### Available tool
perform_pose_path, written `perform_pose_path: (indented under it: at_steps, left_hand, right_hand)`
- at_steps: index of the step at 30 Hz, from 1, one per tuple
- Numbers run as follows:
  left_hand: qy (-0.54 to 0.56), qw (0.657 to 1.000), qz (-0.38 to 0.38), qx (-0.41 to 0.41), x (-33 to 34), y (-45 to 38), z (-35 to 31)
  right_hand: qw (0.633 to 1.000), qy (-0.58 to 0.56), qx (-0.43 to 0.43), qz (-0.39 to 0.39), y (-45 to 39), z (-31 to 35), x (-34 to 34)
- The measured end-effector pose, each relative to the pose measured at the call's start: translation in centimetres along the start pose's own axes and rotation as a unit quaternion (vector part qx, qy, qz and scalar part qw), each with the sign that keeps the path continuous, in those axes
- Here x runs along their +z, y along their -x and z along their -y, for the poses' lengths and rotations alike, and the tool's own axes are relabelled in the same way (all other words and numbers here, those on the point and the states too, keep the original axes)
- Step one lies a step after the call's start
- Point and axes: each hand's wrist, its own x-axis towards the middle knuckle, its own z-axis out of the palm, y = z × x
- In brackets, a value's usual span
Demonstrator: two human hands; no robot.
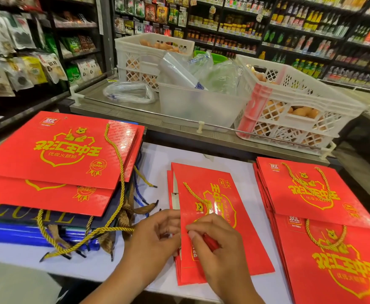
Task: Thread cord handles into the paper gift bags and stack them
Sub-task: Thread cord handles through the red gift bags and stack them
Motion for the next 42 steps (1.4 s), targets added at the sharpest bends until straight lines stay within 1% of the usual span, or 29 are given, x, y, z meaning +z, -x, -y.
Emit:
perform_pose_path:
  at_steps: [3,8,15,24,29,35,42]
  left_hand:
    - [-0.005,1.000,-0.002,0.004,-0.2,-0.2,0.5]
    - [-0.028,0.999,0.029,0.006,-0.7,-0.4,1.3]
    - [-0.037,0.999,0.035,0.007,-0.9,-0.3,1.4]
    - [-0.020,0.999,0.051,0.002,-0.9,0.0,0.6]
    - [0.003,0.996,0.093,-0.004,-0.9,0.0,-0.4]
    - [0.016,0.997,0.077,-0.024,-0.7,-0.1,-0.1]
    - [0.020,0.999,0.014,-0.039,-0.6,-0.2,0.2]
  right_hand:
    - [0.999,-0.041,0.029,0.001,0.2,0.2,-0.1]
    - [0.999,-0.017,0.041,-0.011,0.1,-0.2,-0.1]
    - [0.999,-0.005,0.038,0.003,0.2,-0.1,-0.2]
    - [0.999,0.004,0.035,0.009,0.4,-0.2,-0.2]
    - [1.000,0.012,0.023,0.016,0.5,-0.4,-0.1]
    - [0.999,0.024,0.012,0.030,0.5,-0.1,-0.1]
    - [0.996,0.072,-0.014,0.047,0.4,0.1,-0.2]
